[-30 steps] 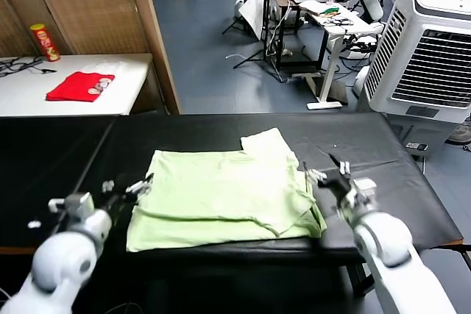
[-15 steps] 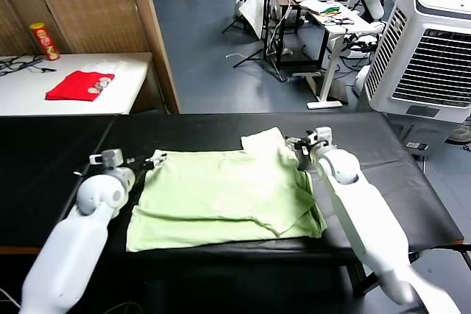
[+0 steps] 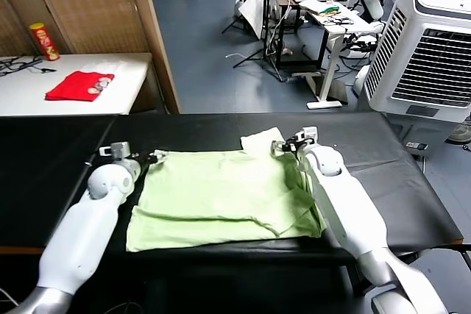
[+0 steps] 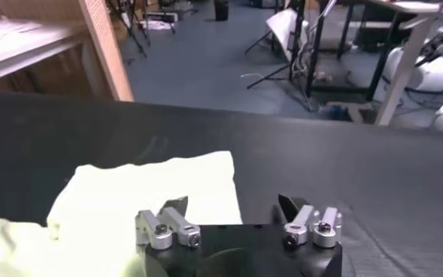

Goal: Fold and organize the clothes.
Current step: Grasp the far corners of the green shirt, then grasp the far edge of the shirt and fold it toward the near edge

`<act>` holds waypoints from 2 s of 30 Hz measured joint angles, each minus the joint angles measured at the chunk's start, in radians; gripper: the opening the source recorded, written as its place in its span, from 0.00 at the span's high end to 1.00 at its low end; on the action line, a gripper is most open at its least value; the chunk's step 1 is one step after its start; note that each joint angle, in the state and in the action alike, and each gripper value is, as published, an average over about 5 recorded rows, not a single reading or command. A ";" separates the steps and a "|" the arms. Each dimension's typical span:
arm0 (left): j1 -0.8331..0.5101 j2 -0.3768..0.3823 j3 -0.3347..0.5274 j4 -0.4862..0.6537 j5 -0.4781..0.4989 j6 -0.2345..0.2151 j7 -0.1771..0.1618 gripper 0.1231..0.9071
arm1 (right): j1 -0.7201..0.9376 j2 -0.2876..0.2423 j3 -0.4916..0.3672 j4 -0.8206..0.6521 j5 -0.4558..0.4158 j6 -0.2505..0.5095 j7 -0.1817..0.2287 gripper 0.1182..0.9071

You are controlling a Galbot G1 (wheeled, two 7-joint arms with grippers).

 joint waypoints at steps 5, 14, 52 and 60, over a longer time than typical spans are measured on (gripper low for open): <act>0.005 -0.001 0.002 0.000 0.006 -0.002 0.010 0.82 | -0.013 0.010 0.007 0.007 -0.002 0.017 -0.004 0.91; 0.030 0.008 -0.019 -0.037 0.002 -0.004 0.007 0.99 | -0.057 -0.008 0.023 0.072 0.014 0.132 -0.006 0.99; 0.766 0.133 -0.339 -0.785 0.020 -0.033 -0.045 0.99 | -0.645 -0.345 0.161 0.843 0.133 -0.066 0.064 0.99; 0.854 0.120 -0.344 -0.822 0.075 -0.039 -0.053 0.99 | -0.688 -0.340 0.161 0.861 0.111 -0.082 0.064 0.99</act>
